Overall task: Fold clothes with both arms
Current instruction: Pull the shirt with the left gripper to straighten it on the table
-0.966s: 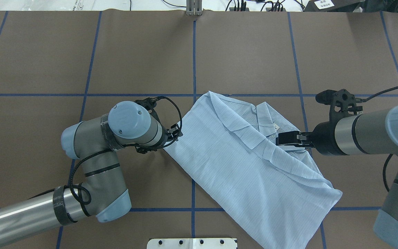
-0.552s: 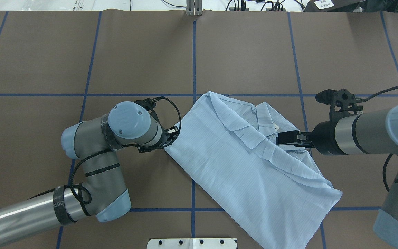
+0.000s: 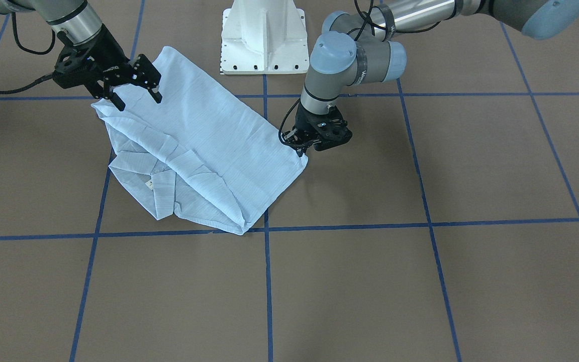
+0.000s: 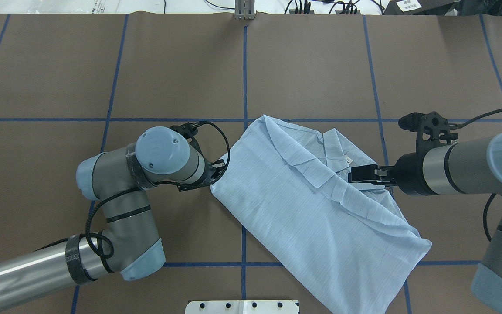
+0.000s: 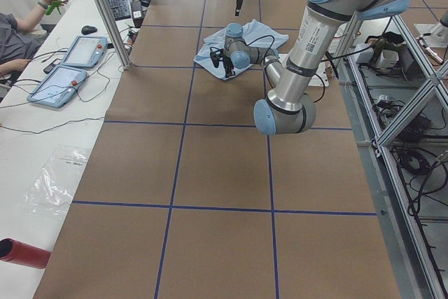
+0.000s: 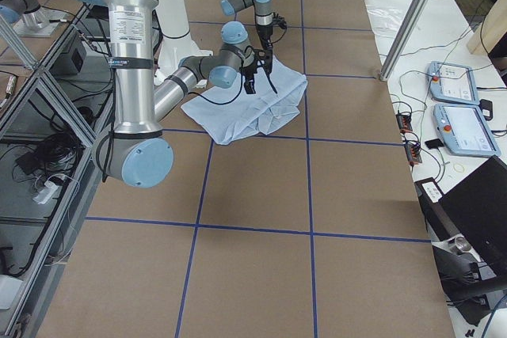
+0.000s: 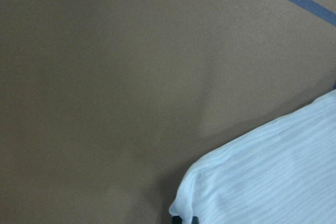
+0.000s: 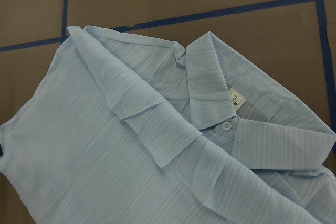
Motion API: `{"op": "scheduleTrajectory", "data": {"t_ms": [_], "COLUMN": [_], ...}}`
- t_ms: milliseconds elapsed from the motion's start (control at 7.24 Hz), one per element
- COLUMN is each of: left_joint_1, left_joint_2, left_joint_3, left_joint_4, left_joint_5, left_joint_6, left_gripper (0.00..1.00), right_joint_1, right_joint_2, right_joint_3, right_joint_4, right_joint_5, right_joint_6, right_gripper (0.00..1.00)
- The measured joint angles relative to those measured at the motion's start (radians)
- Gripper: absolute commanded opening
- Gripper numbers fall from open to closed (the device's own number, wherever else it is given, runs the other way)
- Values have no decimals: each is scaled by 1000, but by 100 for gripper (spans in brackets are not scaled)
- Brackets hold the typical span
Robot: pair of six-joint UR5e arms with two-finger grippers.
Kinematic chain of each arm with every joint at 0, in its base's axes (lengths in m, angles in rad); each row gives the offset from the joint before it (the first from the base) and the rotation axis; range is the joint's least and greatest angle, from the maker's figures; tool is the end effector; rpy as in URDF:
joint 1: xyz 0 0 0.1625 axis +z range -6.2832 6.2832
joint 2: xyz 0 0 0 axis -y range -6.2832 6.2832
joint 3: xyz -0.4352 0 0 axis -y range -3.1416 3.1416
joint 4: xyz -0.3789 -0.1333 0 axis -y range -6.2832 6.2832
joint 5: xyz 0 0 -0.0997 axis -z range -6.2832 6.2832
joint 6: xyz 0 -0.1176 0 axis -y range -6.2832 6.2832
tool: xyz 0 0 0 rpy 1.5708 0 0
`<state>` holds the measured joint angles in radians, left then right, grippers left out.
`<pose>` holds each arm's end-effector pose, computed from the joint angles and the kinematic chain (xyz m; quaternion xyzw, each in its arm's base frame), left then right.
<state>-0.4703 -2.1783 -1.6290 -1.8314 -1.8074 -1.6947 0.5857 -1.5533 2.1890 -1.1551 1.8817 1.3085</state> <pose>0.5740 -0.4104 0.2748 -0.0276 0.4552 -0.2097 0.8649 -0.3288 -0.3349 0.3417 0.0819 -0.5070 0.0609 0.8559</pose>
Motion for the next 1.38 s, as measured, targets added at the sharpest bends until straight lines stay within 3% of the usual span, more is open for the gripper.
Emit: {"op": "scheduleTrajectory", "data": {"t_ms": [414,690,828,1105,1381], "left_joint_1": [-132,-221,-247,-266,-275], "left_joint_2": [-2,-49,-108,-239,-306], "left_joint_3": [50,152,251,512,684], "left_joint_4": [3,-13,-54,-270,-476], "left_joint_5": [6,7,15,67,151], "left_joint_6": [98,199,225,237,250], "left_gripper": [0,0,0,0,0], "right_joint_1": [0,0,0,0,0], "right_joint_2": [1,2,2,2,3], "right_joint_3": [-1,-1,-2,-3,-2], "right_joint_4": [0,1,1,1,1], "right_joint_5": [0,-2,-5,-10,-12], "right_joint_6": [0,0,0,1,3], "right_gripper": [100,100,100,100,100]}}
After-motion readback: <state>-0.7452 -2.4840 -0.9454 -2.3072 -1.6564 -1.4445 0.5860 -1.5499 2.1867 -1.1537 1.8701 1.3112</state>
